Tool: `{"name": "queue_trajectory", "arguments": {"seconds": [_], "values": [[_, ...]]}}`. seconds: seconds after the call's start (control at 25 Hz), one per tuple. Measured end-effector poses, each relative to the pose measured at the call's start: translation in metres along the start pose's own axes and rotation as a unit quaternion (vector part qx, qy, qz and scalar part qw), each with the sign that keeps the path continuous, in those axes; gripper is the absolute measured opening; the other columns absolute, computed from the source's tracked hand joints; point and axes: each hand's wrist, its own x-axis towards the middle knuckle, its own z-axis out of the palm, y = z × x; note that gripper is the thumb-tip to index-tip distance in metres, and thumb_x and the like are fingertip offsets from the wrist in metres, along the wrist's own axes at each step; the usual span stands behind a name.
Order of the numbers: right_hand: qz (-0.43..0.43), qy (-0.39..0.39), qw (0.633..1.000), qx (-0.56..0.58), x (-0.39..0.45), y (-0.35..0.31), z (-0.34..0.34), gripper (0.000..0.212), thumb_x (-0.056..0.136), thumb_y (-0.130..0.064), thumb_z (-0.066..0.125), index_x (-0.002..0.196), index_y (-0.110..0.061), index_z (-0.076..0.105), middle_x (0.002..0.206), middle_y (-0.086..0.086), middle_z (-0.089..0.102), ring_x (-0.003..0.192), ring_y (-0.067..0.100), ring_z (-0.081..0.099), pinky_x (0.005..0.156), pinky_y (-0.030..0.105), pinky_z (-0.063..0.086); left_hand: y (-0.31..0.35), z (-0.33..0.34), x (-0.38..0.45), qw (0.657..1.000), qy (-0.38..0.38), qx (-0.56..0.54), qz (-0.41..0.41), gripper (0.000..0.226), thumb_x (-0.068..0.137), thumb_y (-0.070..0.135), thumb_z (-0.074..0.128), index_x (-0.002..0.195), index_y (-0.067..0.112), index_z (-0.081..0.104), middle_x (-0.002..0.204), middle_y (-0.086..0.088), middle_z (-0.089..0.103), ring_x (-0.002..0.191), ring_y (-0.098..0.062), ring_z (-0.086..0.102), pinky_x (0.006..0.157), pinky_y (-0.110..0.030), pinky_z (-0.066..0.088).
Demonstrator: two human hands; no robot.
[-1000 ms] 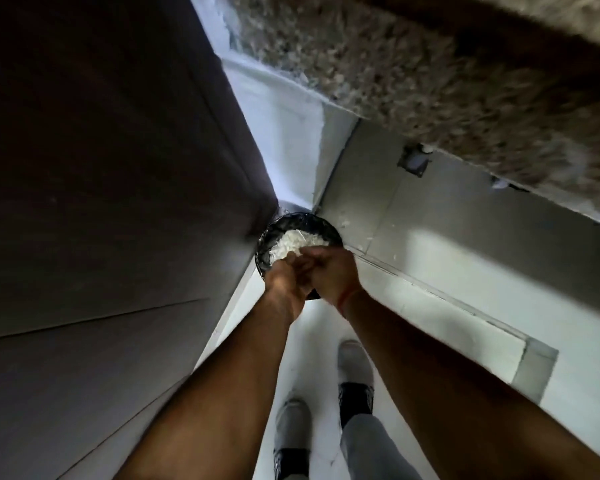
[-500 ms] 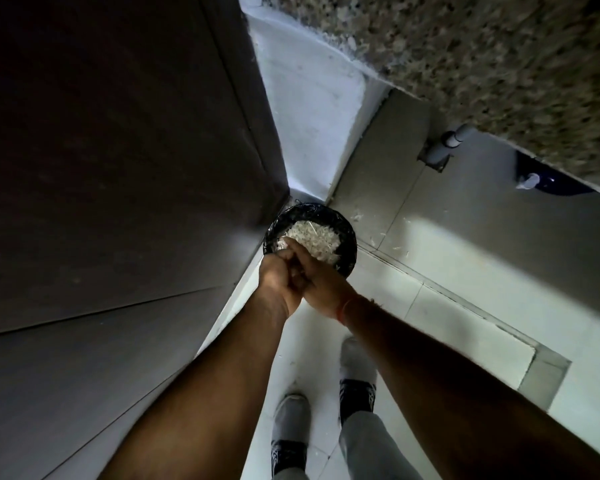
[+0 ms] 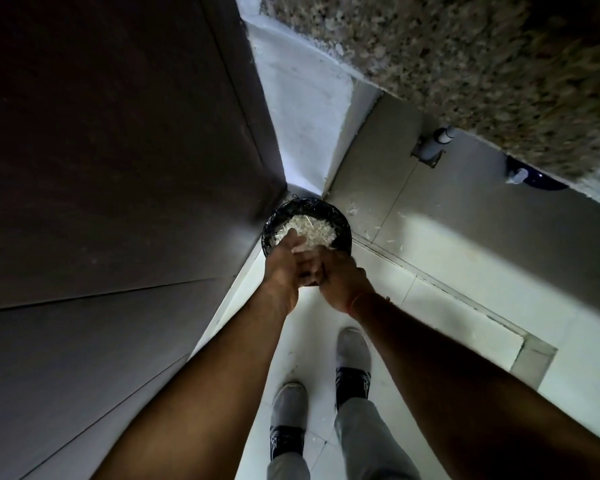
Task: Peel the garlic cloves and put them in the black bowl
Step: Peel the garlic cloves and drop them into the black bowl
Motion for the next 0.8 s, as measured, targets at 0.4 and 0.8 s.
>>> {"name": "queue_trajectory", "arguments": {"seconds": [0.4,0.8], "values": [[-0.007,0.111,0.992,-0.065,-0.174,-0.041,-0.108,0.06,0.106,-0.037,0.041,0.161,-0.021,0.023,0.168,0.009,0.022,0.155,0.032,0.017,0.119,0.048,0.03,0.004,0.008,-0.167,0.686,-0.002,0.646,0.335,0.067,0.1,0.054,0.029,0.142,0.006,0.05,0.147,-0.02,0.049,0.14,-0.035,0.041,0.116,-0.043,0.035],[0.123,0.274,0.954,0.003,-0.516,-0.015,-0.191,0.06,0.106,-0.043,0.042,0.16,-0.022,0.026,0.167,0.009,0.025,0.154,0.028,0.019,0.119,0.05,0.03,-0.061,0.1,-0.45,0.456,-0.174,0.728,0.482,0.065,0.105,0.056,0.033,0.155,0.014,0.034,0.166,-0.014,0.024,0.154,-0.03,0.018,0.124,-0.045,0.022]]}}
